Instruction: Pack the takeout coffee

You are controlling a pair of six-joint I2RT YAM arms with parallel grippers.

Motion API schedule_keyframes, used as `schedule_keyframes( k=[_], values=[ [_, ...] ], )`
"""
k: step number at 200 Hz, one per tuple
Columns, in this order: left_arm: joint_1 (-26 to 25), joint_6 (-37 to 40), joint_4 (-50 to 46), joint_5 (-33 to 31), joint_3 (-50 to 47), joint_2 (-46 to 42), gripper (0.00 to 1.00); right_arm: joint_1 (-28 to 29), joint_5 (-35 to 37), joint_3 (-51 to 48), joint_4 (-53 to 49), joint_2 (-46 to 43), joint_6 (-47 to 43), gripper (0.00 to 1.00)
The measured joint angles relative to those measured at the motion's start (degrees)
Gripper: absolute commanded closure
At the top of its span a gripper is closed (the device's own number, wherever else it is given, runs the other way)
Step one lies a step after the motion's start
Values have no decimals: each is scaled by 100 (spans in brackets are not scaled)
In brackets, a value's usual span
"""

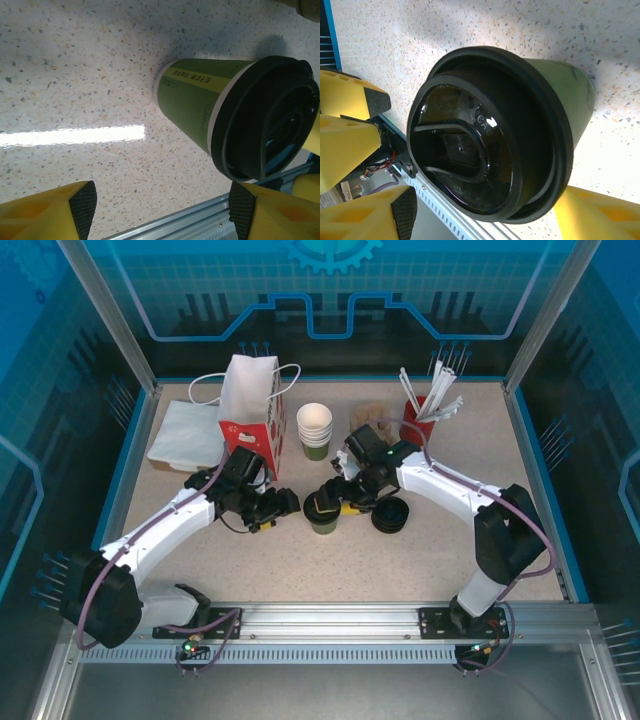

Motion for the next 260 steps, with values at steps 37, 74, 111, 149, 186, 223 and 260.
schedule_keyframes(
  k=[37,74,111,149,186,223,260],
  values=[
    [-2,-98,227,205,-39,55,28,35,-46,-81,28,-4,50,25],
    [0,-101,407,315,-48,221,31,-39,35,-114,-33,-214,55,28],
    [0,-157,570,402,-48,398,36,-225,55,-116,-35,-380,55,35],
    [0,-205,706,402,-48,542,40,-234,59,-101,-39,-319,57,39],
    [0,-203,756,413,-48,640,43,-234,74,20,-66,-50,57,43],
    [0,-199,796,442,-48,656,45,-234,166,127,-118,122,50,48],
    [0,-184,809,442,-48,662,45,-234,210,166,-227,164,13,53]
  ],
)
